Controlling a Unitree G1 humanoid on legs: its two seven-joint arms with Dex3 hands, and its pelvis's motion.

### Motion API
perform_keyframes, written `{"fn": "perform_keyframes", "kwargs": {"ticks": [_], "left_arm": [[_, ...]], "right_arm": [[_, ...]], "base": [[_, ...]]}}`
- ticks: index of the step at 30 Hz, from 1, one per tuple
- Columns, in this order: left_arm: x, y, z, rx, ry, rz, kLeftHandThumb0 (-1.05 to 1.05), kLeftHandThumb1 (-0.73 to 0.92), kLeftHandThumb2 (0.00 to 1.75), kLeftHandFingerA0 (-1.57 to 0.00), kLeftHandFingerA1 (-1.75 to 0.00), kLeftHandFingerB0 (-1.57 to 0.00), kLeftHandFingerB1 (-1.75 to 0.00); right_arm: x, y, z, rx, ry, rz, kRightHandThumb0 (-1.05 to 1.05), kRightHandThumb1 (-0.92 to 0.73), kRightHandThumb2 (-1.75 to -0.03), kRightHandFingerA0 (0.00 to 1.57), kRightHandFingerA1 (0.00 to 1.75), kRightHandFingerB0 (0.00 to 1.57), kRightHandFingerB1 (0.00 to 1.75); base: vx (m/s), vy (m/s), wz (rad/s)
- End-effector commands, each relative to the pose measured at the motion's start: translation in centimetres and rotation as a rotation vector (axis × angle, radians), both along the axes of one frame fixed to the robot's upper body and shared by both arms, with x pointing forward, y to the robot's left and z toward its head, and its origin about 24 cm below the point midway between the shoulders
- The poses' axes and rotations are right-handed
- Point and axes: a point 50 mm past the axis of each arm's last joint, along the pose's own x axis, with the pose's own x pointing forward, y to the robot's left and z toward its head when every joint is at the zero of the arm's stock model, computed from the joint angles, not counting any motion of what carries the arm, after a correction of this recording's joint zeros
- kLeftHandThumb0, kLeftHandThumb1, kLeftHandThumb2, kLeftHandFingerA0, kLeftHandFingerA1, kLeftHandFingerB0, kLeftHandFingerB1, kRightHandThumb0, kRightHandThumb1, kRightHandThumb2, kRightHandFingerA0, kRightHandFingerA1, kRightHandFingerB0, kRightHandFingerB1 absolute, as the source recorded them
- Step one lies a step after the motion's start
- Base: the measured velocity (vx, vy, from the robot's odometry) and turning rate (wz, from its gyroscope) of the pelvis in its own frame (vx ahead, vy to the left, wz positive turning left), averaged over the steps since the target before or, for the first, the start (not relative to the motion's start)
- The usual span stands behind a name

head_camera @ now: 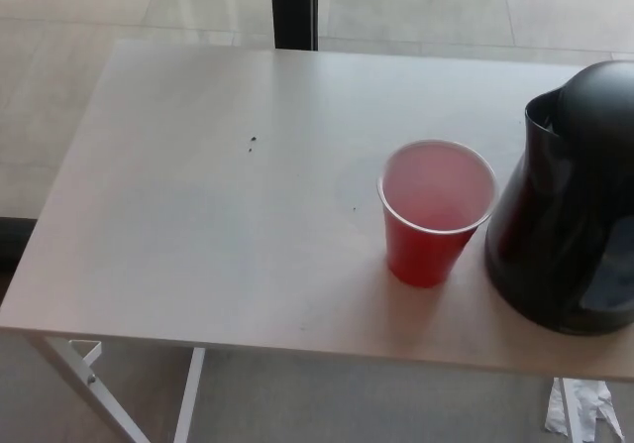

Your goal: The robot uses its right hand to lift up a kettle kept on the middle of the desk by its handle and tilt it into a glass kept next to it to pour out water

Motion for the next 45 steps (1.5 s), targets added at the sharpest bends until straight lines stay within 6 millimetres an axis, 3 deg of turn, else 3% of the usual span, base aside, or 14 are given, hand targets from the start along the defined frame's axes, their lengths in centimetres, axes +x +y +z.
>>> {"fn": "perform_keyframes", "kwargs": {"ticks": [1,2,3,12,15,16,17,19,20,32,39,40,41,45], "left_arm": [[0.1,0.9,1.2,-0.056,-0.094,0.004,-0.81,0.84,0.65,-0.4,-0.57,-0.24,-0.54],[0.1,0.9,1.2,-0.066,-0.103,0.011,-0.8,0.84,0.65,-0.37,-0.59,-0.23,-0.54],[0.1,0.9,1.2,-0.078,-0.118,0.025,-0.82,0.84,0.65,-0.38,-0.58,-0.22,-0.54],[0.6,0.6,1.0,-0.082,-0.118,0.008,-0.82,0.86,0.66,-0.38,-0.58,-0.22,-0.54],[0.8,0.3,0.7,-0.091,-0.122,-0.004,-0.82,0.86,0.65,-0.39,-0.59,-0.23,-0.55],[0.9,0.2,0.7,-0.093,-0.124,-0.006,-0.82,0.86,0.65,-0.39,-0.58,-0.23,-0.54],[0.9,0.2,0.7,-0.098,-0.129,-0.003,-0.83,0.85,0.65,-0.38,-0.6,-0.23,-0.56],[1.0,0.2,0.7,-0.104,-0.139,-0.001,-0.83,0.85,0.65,-0.38,-0.6,-0.23,-0.56],[0.9,0.3,0.8,-0.092,-0.13,-0.012,-0.83,0.87,0.66,-0.38,-0.6,-0.22,-0.57],[0.8,0.4,0.9,-0.099,-0.136,-0.009,-0.83,0.87,0.66,-0.39,-0.6,-0.23,-0.56],[0.9,0.3,0.9,-0.096,-0.133,-0.015,-0.81,0.86,0.66,-0.41,-0.59,-0.24,-0.55],[0.9,0.3,0.9,-0.094,-0.13,-0.02,-0.81,0.86,0.66,-0.41,-0.59,-0.25,-0.55],[0.9,0.3,0.9,-0.102,-0.142,-0.016,-0.82,0.86,0.66,-0.4,-0.61,-0.25,-0.57],[0.9,0.3,0.9,-0.101,-0.137,-0.017,-0.8,0.87,0.66,-0.4,-0.59,-0.24,-0.55]], "right_arm": [[0.5,-1.7,3.6,0.003,-0.307,0.012,-0.92,-0.59,-0.94,0.0,0.19,0.0,0.08],[0.6,-1.9,3.9,0.007,-0.321,0.005,-0.81,-0.71,-0.61,0.0,0.24,0.0,0.06],[1.9,-2.6,5.4,0.025,-0.428,-0.007,-1.05,-0.69,-0.98,0.0,0.16,0.0,0.11],[9.4,-2.4,12.2,0.001,-0.718,0.19,-1.04,-0.62,-0.94,0.0,0.08,0.0,0.09],[12.6,-1.1,15.2,-0.004,-0.786,0.33,-0.82,-0.49,-0.89,0.04,0.47,0.0,0.31],[14.0,-0.2,16.5,-0.001,-0.815,0.411,-0.8,-0.59,-0.59,0.0,0.51,0.0,0.3],[14.6,0.3,17.2,-0.003,-0.825,0.462,-0.84,-0.5,-0.86,0.07,0.36,0.0,0.25],[15.2,0.8,17.7,-0.001,-0.832,0.501,-0.84,-0.5,-0.86,0.07,0.36,0.0,0.25],[17.7,3.1,18.9,-0.045,-0.776,0.62,-0.77,-0.47,-0.86,0.07,0.26,0.0,0.16],[22.5,10.3,18.0,-0.045,-0.601,0.959,-0.75,-0.44,-0.83,0.0,0.22,0.0,0.08],[23.3,11.1,15.9,0.036,-0.508,0.961,-0.71,-0.41,-0.8,0.0,0.15,0.0,0.08],[23.4,11.1,15.6,0.02,-0.491,0.962,-0.61,-0.55,-0.56,0.0,0.19,0.0,0.0],[23.7,11.2,15.0,-0.005,-0.46,0.987,-0.71,-0.45,-0.77,0.0,0.13,0.0,0.0],[23.9,11.1,14.4,-0.049,-0.419,0.975,-0.75,-0.45,-0.78,0.0,0.13,0.0,0.0]], "base": [[0.0,0.0,0.0],[0.0,0.0,0.0],[0.0,0.0,0.0],[0.0,0.0,0.0],[0.0,0.0,0.0],[0.0,0.0,0.0],[0.0,0.0,0.0],[0.0,0.0,0.0],[0.0,0.0,0.0],[0.0,0.0,0.0],[0.0,0.0,0.0],[0.0,0.0,0.0],[0.0,0.0,0.0],[0.0,0.0,0.0]]}}
